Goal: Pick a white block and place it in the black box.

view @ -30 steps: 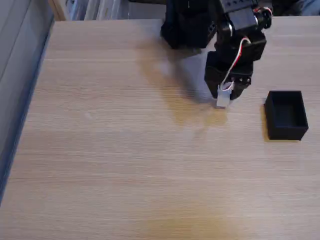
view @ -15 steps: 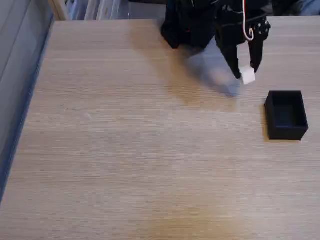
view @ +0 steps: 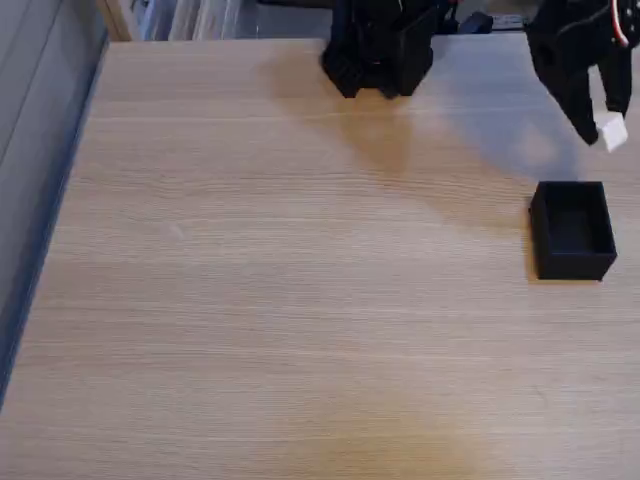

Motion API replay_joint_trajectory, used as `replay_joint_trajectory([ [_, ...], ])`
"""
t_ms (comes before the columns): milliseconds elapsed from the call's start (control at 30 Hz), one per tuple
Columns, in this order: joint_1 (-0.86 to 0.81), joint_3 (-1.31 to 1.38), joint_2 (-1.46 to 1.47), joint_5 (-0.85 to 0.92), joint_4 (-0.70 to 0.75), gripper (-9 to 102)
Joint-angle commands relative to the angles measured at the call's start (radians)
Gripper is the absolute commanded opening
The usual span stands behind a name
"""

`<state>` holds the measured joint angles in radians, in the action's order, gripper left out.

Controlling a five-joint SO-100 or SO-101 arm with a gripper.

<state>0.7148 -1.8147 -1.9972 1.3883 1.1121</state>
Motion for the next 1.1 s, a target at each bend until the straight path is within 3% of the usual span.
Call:
replay_joint_trajectory([
  [0, -0.035, 0.066, 0.066, -0.006, -0.029, 0],
  [433, -0.121, 0.114, 0.275, -0.054, -0.072, 4],
  [533, -0.121, 0.137, 0.301, -0.077, -0.074, 8],
  [633, -0.126, 0.15, 0.316, -0.112, -0.08, 18],
  [800, -0.133, 0.16, 0.313, -0.118, -0.058, 23],
  [933, -0.153, 0.146, 0.281, -0.107, -0.058, 20],
  [1067, -0.201, 0.087, 0.19, -0.064, -0.064, 4],
])
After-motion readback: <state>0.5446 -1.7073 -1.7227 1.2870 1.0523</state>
